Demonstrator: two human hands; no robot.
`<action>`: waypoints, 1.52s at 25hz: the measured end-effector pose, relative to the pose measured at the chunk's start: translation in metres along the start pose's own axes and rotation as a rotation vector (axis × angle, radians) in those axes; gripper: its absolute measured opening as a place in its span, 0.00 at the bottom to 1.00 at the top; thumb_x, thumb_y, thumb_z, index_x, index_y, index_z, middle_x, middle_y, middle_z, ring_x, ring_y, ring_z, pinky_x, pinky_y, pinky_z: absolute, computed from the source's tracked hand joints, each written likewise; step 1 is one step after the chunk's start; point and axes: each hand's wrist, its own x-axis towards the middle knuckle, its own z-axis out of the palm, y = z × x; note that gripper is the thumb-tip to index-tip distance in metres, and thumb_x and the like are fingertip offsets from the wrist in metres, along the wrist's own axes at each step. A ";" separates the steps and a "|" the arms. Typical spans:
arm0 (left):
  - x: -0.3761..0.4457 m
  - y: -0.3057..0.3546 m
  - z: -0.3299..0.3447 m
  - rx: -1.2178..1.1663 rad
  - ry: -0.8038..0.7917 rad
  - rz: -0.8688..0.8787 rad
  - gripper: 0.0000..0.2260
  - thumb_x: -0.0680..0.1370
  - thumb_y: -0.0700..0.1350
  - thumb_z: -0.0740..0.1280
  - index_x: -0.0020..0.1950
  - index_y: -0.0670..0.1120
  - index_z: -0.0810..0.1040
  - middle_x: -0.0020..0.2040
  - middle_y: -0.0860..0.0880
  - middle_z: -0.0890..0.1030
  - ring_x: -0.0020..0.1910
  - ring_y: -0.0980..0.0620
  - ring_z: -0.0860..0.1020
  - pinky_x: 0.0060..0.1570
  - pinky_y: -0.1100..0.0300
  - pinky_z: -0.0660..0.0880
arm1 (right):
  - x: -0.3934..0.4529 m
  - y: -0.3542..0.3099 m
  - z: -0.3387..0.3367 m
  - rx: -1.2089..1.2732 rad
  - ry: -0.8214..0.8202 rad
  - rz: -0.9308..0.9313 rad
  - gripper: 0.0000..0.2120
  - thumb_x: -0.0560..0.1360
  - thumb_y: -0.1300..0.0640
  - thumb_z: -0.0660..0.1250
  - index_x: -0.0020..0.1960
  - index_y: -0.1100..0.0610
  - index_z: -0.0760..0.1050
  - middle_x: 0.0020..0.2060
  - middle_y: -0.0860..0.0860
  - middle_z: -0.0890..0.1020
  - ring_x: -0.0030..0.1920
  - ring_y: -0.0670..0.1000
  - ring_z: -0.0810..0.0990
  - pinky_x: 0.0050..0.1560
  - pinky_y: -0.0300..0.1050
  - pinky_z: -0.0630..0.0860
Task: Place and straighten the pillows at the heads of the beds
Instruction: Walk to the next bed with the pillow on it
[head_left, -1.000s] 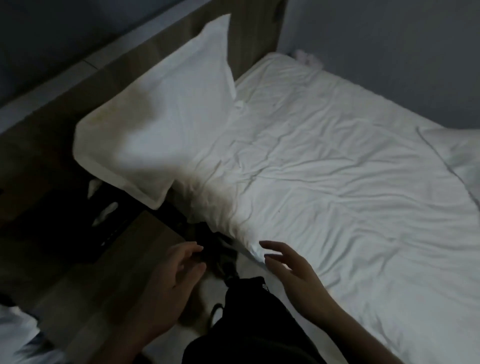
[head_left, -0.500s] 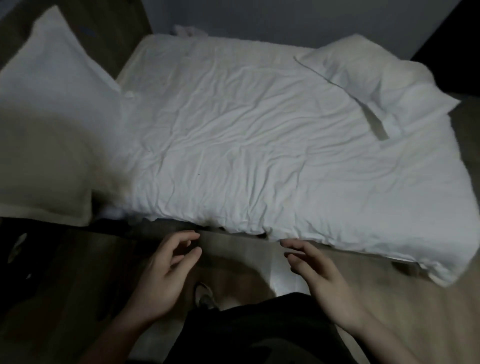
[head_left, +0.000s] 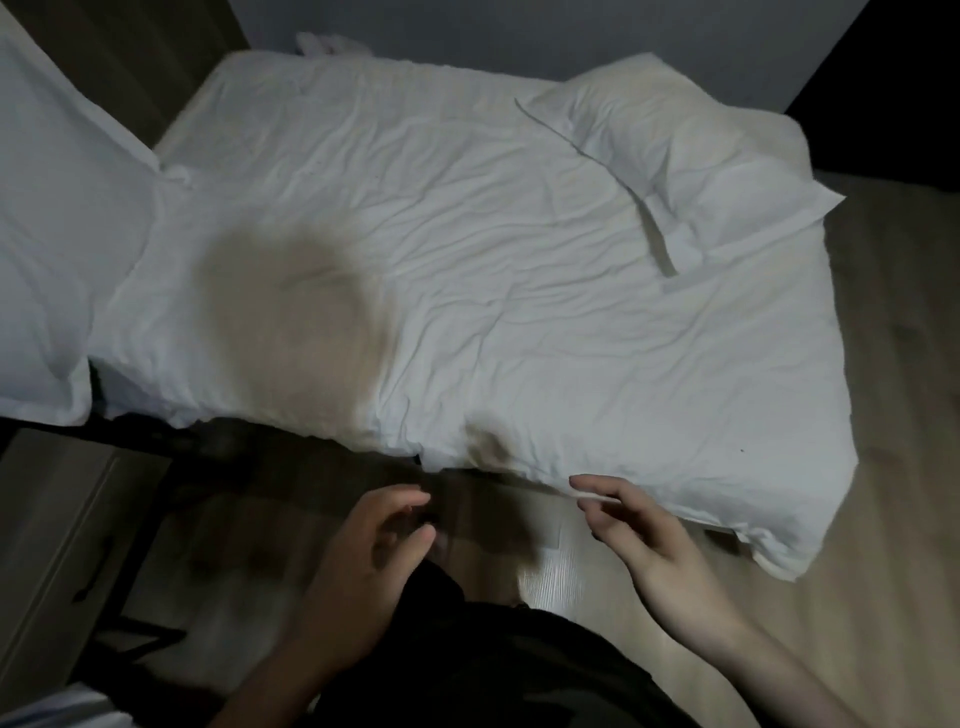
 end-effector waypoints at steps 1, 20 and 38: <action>0.000 0.009 0.006 0.000 0.005 0.000 0.14 0.80 0.43 0.72 0.61 0.59 0.81 0.62 0.60 0.81 0.62 0.58 0.81 0.60 0.59 0.76 | 0.003 -0.006 -0.012 0.010 -0.008 -0.017 0.12 0.82 0.48 0.68 0.63 0.36 0.81 0.57 0.40 0.86 0.63 0.36 0.80 0.60 0.32 0.73; 0.124 0.113 0.318 0.051 -0.105 0.073 0.11 0.81 0.47 0.70 0.62 0.59 0.79 0.62 0.60 0.80 0.64 0.62 0.78 0.60 0.57 0.77 | 0.027 0.090 -0.316 0.155 0.237 -0.022 0.19 0.75 0.46 0.68 0.63 0.50 0.83 0.60 0.43 0.86 0.66 0.46 0.82 0.73 0.58 0.74; 0.072 0.182 0.537 -0.002 0.170 0.000 0.10 0.79 0.39 0.72 0.59 0.50 0.81 0.57 0.52 0.82 0.62 0.54 0.79 0.62 0.51 0.77 | 0.046 0.118 -0.551 -0.085 -0.098 -0.109 0.15 0.84 0.53 0.66 0.63 0.35 0.80 0.63 0.35 0.83 0.65 0.37 0.81 0.65 0.49 0.78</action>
